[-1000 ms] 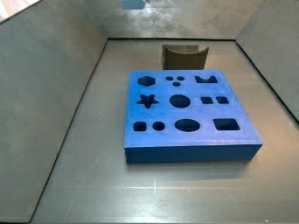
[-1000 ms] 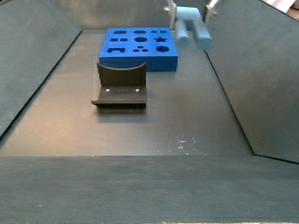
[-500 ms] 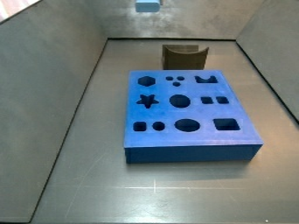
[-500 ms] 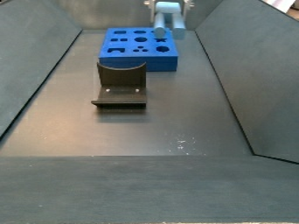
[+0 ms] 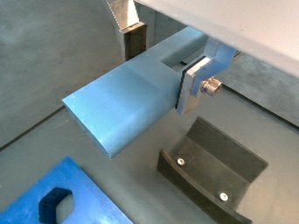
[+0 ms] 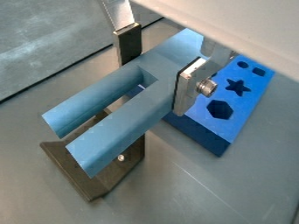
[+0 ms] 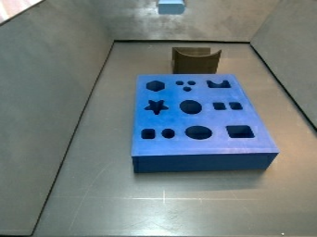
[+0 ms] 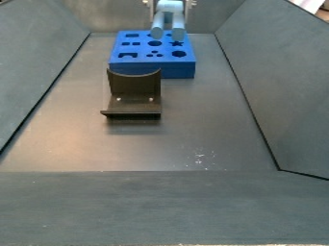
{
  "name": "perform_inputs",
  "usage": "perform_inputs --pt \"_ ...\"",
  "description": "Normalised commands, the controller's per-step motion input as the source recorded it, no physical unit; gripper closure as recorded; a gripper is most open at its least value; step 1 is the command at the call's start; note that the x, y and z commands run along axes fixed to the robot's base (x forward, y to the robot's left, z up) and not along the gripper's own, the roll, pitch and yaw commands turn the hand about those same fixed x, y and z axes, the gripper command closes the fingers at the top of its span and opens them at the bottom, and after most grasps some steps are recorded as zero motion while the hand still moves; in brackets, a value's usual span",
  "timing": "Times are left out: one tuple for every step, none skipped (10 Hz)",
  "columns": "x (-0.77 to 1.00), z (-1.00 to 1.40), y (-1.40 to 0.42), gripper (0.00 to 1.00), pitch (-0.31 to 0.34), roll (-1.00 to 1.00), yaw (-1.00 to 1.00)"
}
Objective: Pick up the square-circle object. Move up. Rotate the square-circle object. Place the square-circle object on the fixture. Regrasp the square-circle object. Move to above the board. Insert the square-circle object.
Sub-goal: Place the square-circle object on the fixture.
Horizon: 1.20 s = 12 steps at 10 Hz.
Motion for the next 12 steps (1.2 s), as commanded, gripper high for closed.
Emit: perform_inputs --pt "0.74 0.01 -0.03 1.00 0.176 0.14 0.04" --pt "1.00 -0.07 0.37 1.00 -0.055 -1.00 0.06" --pt "1.00 -0.08 0.39 1.00 -0.054 -1.00 0.06" --pt "0.91 -0.06 0.31 1.00 -0.048 -1.00 0.03" --pt "0.78 -0.03 0.15 1.00 -0.024 -1.00 0.03" --pt "0.68 -0.01 0.08 1.00 0.004 -1.00 0.03" --pt "0.59 0.00 0.07 1.00 0.029 -1.00 0.02" --pt "0.51 -0.01 0.06 1.00 0.047 -1.00 0.01" --pt "0.40 -0.02 0.05 1.00 0.076 -1.00 -0.01" --pt "0.32 -0.01 0.05 1.00 0.101 -1.00 -0.02" --pt "0.27 -0.01 0.05 1.00 0.114 -0.98 -0.03" --pt "0.14 -0.01 0.05 1.00 0.113 -0.70 -0.06"
